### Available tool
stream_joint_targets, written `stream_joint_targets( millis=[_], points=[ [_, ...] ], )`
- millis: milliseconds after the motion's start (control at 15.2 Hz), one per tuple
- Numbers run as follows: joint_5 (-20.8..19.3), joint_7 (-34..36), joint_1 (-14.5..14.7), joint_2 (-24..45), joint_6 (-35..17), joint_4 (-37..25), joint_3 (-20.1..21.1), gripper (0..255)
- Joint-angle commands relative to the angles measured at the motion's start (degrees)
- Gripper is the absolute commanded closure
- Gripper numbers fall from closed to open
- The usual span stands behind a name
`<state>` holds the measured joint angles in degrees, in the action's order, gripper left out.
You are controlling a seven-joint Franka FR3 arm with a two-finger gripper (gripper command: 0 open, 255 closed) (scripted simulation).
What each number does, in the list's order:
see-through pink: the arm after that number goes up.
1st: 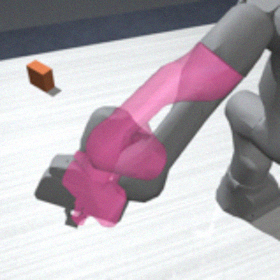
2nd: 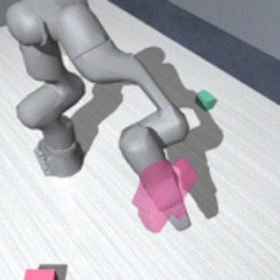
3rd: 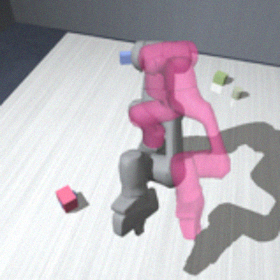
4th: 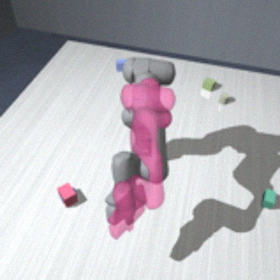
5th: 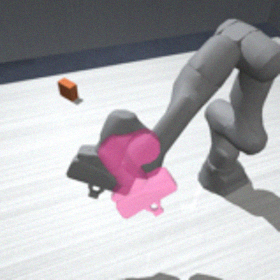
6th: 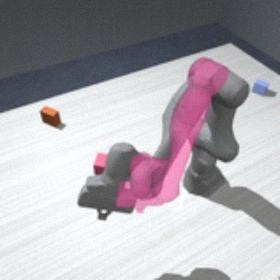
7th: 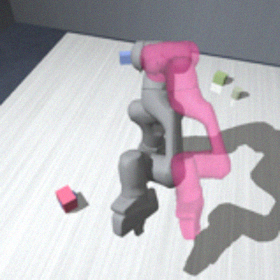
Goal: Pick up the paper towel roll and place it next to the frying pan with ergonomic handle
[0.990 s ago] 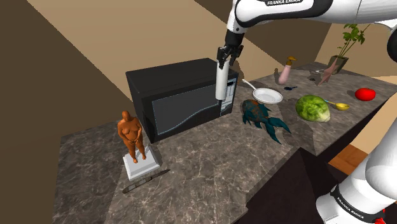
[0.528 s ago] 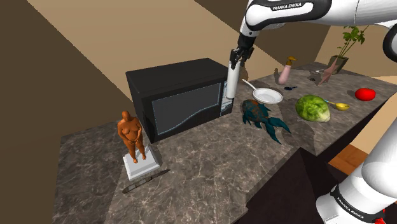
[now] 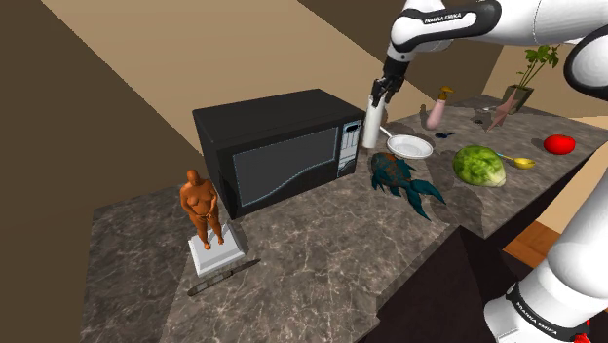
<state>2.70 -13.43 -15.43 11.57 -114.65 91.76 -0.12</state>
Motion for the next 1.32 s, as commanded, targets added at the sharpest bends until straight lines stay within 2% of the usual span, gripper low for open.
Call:
stream_joint_targets(
  millis=[0, 396, 726, 990, 1254],
  points=[
    [0.7, -2.5, -1.4, 1.2, -0.5, -0.7, -0.8, 255],
    [2.9, -9.8, -6.1, 6.6, -0.5, -5.5, -2.8, 255],
    [4.7, -15.4, -10.3, 12.5, 0.6, -12.1, -4.0, 255],
    [6.1, -19.4, -13.8, 18.5, 2.5, -19.5, -4.6, 255],
    [7.3, -22.7, -17.5, 26.0, 5.8, -30.0, -4.9, 255]
  ],
)
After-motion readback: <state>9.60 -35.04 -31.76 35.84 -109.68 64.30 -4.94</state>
